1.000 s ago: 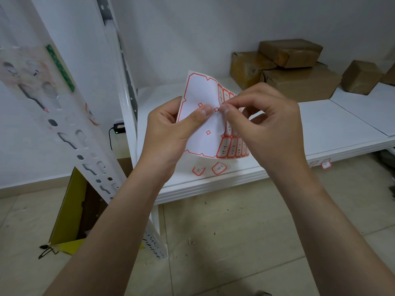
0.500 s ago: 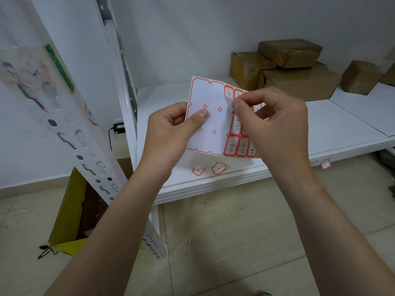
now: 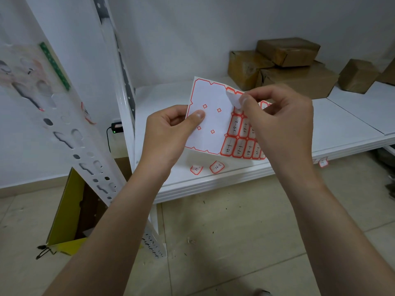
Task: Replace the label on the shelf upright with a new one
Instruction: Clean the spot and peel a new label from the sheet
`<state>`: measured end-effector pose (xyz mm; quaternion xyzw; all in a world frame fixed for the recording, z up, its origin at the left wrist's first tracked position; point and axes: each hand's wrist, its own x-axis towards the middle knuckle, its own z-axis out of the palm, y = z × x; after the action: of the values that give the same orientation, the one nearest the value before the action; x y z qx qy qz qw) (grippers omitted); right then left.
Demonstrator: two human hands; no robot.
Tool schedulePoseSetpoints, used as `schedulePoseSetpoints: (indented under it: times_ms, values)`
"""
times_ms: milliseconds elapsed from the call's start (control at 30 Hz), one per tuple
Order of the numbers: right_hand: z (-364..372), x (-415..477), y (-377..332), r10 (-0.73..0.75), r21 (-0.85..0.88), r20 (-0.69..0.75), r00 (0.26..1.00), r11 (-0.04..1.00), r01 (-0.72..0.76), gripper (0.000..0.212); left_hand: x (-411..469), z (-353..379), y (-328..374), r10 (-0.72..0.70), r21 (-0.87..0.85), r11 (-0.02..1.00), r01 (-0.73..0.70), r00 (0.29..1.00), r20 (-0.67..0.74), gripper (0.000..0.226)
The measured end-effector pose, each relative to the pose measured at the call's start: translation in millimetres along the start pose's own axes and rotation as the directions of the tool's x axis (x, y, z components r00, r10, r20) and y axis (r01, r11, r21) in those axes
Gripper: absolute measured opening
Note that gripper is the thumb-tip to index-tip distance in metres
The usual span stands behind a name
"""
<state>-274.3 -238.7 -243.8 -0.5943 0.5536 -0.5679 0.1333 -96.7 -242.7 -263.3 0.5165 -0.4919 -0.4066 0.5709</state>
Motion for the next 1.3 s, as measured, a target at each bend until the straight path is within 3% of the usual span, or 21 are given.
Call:
schedulePoseSetpoints:
  times_ms: [400, 533, 767, 1000, 1300]
  values:
    - [-2.1, 1.7, 0.9, 0.058, 0.0, -0.016, 0.998, 0.998, -0.058, 0.008, 2.1, -0.8, -2.9, -0.039, 0.022, 0.999, 0.039, 0.999, -0.011, 0.017]
    - [-2.7, 2.4, 1.0, 0.059, 0.004, -0.033, 0.998, 0.998, -0.059, 0.009, 5.7, -6.0, -3.0, -0.034, 0.01, 0.999, 0.034, 0.999, -0.004, 0.005]
    - [-6.2, 3.0, 2.5, 0.054, 0.009, -0.054, 0.997, 0.999, -0.054, 0.007, 17.0, -18.0, -4.4, -0.017, 0.036, 0.999, 0.02, 0.996, -0.085, 0.011]
    - [-12.3, 4.2, 7.4, 0.041, 0.02, -0.074, 0.996, 0.999, -0.04, 0.008, 18.2, -5.2, -5.1, -0.06, 0.016, 0.998, 0.061, 0.995, -0.077, 0.012]
    - [-26.4, 12.2, 16.3, 0.08, 0.087, -0.119, 0.99, 0.994, -0.07, 0.012, 35.1, 61.5, -5.1, -0.219, -0.213, 0.942, 0.26, 0.956, 0.197, 0.019]
